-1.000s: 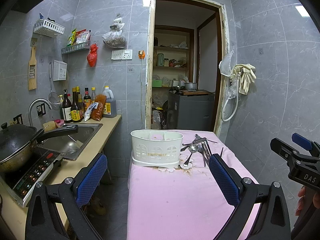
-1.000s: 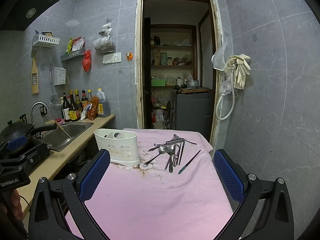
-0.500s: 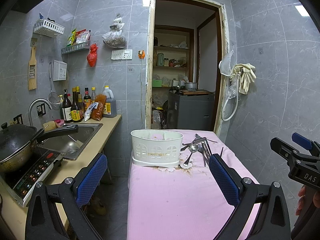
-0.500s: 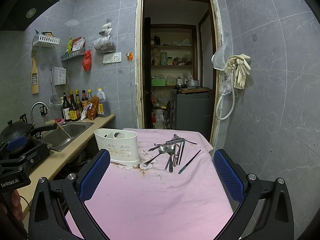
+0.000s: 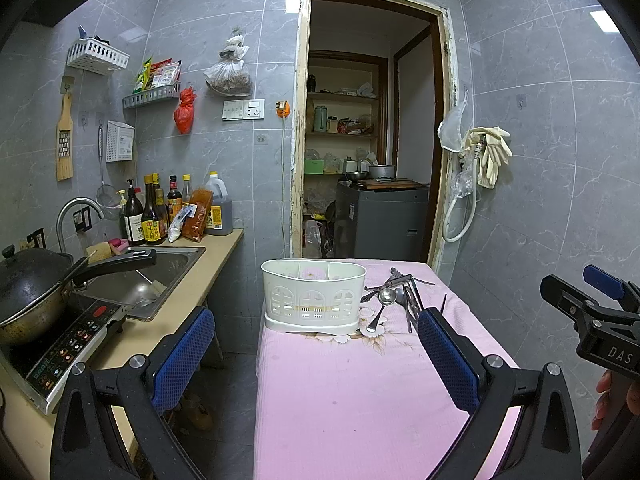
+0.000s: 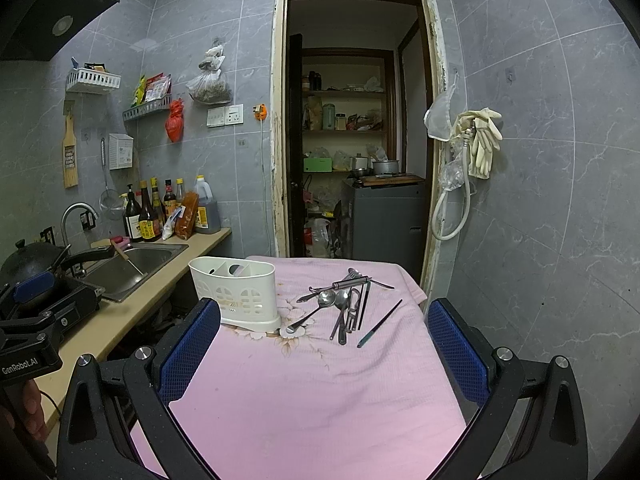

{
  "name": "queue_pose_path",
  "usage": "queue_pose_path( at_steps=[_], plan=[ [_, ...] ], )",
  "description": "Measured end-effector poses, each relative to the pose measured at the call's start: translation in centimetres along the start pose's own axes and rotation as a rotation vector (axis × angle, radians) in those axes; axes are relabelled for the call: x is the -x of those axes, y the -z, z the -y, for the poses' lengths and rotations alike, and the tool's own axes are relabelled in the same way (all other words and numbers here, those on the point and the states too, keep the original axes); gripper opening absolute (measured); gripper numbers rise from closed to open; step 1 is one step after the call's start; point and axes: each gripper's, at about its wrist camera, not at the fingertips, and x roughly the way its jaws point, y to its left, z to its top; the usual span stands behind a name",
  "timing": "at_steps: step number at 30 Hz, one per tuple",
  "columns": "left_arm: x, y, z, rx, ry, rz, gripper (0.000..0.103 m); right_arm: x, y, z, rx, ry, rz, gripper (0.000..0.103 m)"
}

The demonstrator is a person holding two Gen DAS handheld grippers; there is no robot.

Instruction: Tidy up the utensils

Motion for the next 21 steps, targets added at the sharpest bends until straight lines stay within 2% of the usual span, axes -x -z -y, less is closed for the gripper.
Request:
queue_pose_path(
  at_steps=[14, 21],
  plan=[
    [-0.1, 0.0, 0.2, -0.006, 0.007, 0.006, 0.103, 0.1, 0.4, 0.2, -0.014, 0.015, 0.02, 0.102],
    [-1.4, -0.5, 1.1, -0.005, 0.02, 0.028, 0.103, 0.3, 0.1, 1.2, -0.016, 0.034, 0.043, 0.102]
  ],
)
